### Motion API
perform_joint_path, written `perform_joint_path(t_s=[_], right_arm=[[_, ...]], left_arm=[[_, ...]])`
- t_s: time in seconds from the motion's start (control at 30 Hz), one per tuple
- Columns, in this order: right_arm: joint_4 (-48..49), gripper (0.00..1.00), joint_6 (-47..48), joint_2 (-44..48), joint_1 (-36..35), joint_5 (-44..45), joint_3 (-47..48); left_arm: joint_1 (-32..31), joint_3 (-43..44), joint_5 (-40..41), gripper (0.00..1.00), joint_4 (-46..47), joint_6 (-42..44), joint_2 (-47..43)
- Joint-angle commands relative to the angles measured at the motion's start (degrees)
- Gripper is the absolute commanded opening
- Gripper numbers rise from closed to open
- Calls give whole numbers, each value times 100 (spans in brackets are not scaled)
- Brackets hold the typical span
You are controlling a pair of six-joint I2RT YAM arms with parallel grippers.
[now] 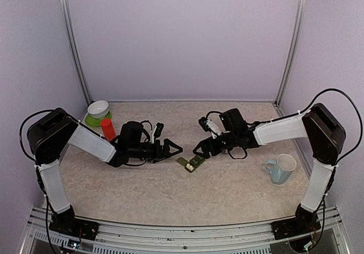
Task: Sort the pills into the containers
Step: Hold the pill container at the center of the board.
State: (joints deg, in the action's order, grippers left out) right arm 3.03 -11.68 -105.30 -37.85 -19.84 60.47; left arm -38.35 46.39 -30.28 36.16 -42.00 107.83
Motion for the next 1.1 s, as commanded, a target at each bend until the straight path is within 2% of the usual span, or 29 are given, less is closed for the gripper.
perform_joint_path(t_s=[0.0,0.33,0.67,1.07], right_arm=[[148,78,-137,-244,123,-277,55],[405,67,-336,-548,225,-552,-38],[514,52,-414,-696,225,-656,-126],[550,47,-439,-678,225,-643,-272]], left_arm=[[20,157,-66,99,263,10,185],[-16,182,-140,99,363,-50,438],[-93,168,-227,99,532,-157,580],[-103,98,-223,99,558,-195,550]])
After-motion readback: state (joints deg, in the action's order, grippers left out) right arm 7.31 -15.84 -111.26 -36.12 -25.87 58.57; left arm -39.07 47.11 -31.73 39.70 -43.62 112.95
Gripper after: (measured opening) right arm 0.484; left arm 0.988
